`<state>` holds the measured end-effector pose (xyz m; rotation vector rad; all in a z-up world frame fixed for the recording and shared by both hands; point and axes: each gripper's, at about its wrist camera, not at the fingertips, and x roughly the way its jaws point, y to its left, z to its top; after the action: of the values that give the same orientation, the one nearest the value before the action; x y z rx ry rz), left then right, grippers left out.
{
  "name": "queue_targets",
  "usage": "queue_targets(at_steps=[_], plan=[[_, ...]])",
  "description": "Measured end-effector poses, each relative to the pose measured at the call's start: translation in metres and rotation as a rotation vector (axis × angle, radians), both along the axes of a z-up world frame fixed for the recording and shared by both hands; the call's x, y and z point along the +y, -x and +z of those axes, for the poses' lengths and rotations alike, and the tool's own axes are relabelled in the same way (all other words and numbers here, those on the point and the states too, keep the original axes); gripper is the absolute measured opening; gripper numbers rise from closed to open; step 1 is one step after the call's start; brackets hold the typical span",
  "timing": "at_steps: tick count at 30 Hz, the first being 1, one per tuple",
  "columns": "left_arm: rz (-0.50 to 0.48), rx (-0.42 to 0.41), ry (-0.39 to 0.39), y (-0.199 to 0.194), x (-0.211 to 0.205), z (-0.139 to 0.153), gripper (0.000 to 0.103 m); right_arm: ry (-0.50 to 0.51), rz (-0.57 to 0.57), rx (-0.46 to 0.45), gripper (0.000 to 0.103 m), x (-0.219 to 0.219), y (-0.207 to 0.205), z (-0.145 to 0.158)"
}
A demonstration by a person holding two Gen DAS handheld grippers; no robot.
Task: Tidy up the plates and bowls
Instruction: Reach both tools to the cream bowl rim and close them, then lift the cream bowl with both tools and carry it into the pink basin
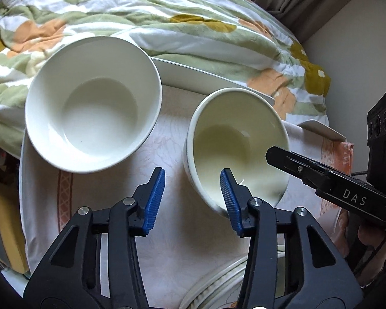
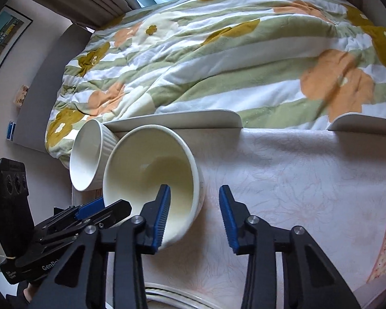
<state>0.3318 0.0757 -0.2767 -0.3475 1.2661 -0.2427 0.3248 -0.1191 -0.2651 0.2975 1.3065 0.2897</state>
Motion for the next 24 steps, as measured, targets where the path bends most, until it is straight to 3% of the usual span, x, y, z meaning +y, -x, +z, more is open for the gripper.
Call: queue_targets(at_steps=[2,4,5,10,17,24], plan=[[-0.002,0.0,0.016,-0.004,0.0,-0.003,0.038,-0.004,-0.006,0.012,0.028,0.0,-0.002,-0.004],[-0.013,0.008,0.018,-0.006,-0.002,-0.006,0.022,-0.014,-0.011,0.021,0.023,0.003,-0.005,-0.008],[-0.025,0.005,0.021,-0.007,-0.003,-0.006,0.02,-0.013,-0.015,0.021,0.02,0.002,-0.004,-0.009],[-0.038,-0.011,-0.015,-0.008,-0.009,-0.002,0.019,-0.015,-0.041,0.021,0.012,0.001,-0.003,-0.01],[-0.067,-0.046,-0.068,-0.005,-0.015,0.007,0.018,-0.004,-0.042,0.016,0.012,-0.001,-0.003,-0.008],[-0.085,-0.09,-0.086,0.002,-0.021,0.033,0.018,-0.008,-0.052,-0.008,0.012,-0.002,0.005,0.005]])
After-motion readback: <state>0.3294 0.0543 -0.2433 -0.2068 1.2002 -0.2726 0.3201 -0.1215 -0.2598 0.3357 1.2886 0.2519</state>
